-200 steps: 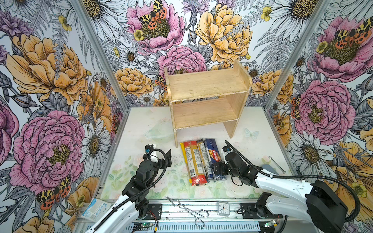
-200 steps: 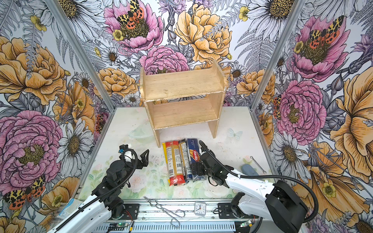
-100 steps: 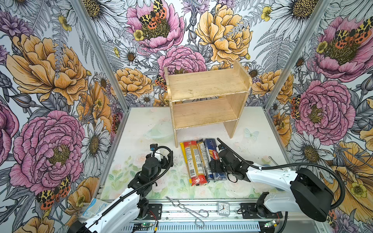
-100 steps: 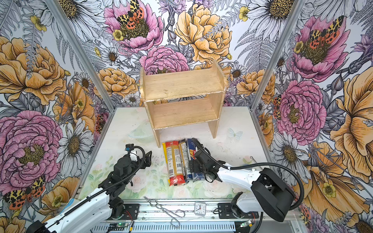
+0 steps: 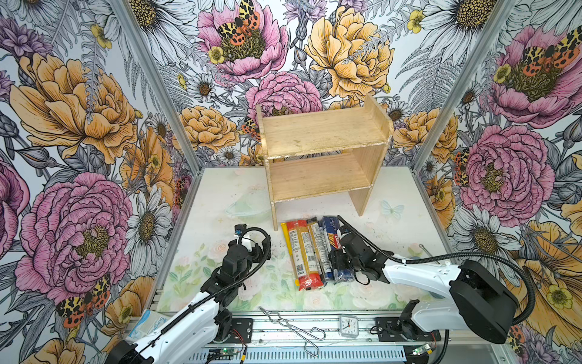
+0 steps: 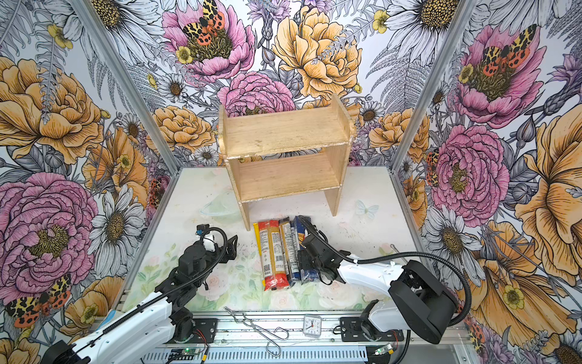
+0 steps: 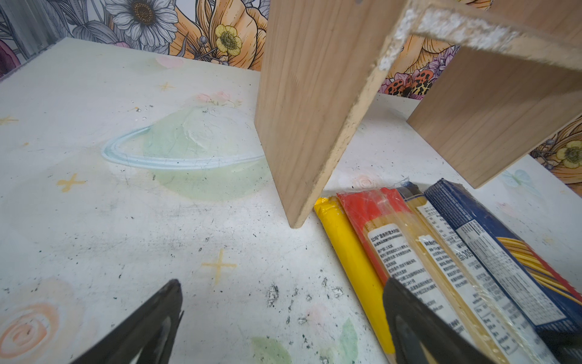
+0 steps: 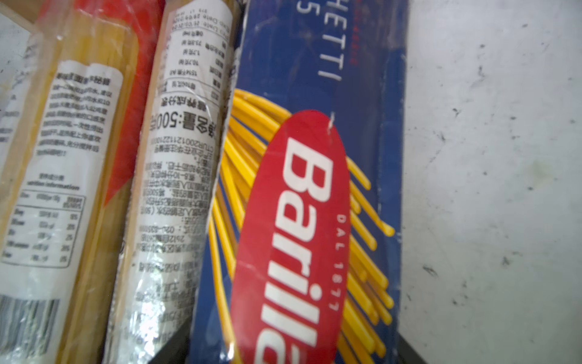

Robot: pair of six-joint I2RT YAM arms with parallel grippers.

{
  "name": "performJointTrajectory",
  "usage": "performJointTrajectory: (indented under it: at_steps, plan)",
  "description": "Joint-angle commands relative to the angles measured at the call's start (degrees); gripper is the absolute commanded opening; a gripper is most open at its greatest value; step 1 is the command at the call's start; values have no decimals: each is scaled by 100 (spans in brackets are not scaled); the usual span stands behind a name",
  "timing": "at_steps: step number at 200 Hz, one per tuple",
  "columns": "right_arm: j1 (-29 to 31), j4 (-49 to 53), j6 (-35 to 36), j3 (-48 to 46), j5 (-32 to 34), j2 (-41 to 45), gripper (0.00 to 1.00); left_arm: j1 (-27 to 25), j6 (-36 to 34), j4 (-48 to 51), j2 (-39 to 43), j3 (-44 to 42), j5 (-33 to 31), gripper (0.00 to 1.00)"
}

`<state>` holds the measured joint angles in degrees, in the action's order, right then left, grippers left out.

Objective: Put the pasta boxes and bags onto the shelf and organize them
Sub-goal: 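Close the right gripper on the blue Barilla box and lift it, then carry the Barilla box upright with the right gripper to the top shelf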

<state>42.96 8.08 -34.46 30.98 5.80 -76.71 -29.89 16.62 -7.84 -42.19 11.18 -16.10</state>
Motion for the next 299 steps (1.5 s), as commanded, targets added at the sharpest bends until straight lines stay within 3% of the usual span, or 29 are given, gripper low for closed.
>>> performJointTrajectory:
  at_steps: [1,48,83,212,250,299]
  plan:
    - [37,106,115,31,-52,-103,62,-25,87,-148,56,28,83,99]
    - [33,115,197,22,-205,224,41,-25,87,-133,53,42,115,99]
    - [19,148,207,76,-440,690,0,-22,-73,155,88,160,17,99]
    - [15,776,286,807,-927,1941,0,-3,-80,266,145,223,54,99]
    - [28,1587,245,1780,-1229,2015,0,-8,-70,247,81,246,71,99]
    - [37,2822,359,3324,-1122,1954,0,-7,-58,245,45,280,105,99]
